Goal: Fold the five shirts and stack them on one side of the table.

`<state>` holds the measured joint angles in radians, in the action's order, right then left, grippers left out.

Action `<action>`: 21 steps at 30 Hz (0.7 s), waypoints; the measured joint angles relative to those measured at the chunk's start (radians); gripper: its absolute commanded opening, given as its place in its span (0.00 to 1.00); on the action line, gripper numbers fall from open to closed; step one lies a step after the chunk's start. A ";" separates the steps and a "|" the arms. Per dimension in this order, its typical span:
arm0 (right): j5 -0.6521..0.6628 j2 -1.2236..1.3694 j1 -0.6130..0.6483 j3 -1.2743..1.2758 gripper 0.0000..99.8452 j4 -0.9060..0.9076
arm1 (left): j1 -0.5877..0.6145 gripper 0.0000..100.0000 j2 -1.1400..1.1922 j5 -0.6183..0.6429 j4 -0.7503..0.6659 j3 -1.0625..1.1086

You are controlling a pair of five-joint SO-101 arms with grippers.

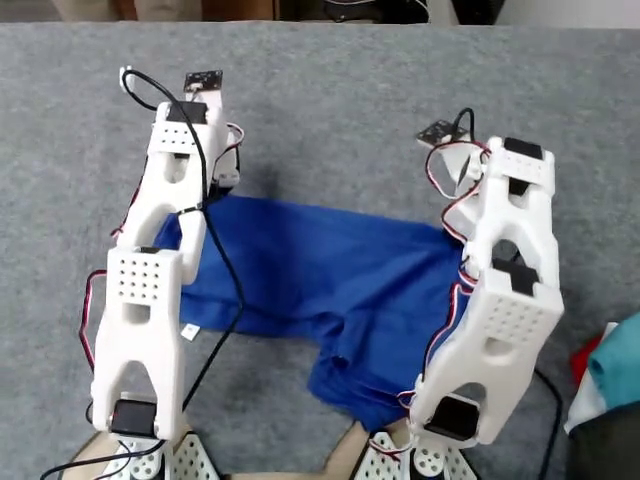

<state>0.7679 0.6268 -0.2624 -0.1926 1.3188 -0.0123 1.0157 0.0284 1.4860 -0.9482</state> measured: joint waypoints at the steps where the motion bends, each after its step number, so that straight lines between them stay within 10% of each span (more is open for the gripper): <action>1: 0.000 0.014 0.000 -0.017 0.01 0.008 | 0.006 0.02 0.014 -0.003 0.012 -0.028; 21: 0.000 0.083 0.000 -0.126 0.01 0.086 | 0.184 0.02 0.109 -0.132 0.178 -0.275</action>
<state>0.7679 0.7096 -0.2624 -0.3184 1.4047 0.1718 1.1247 -0.1036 1.6640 -1.2229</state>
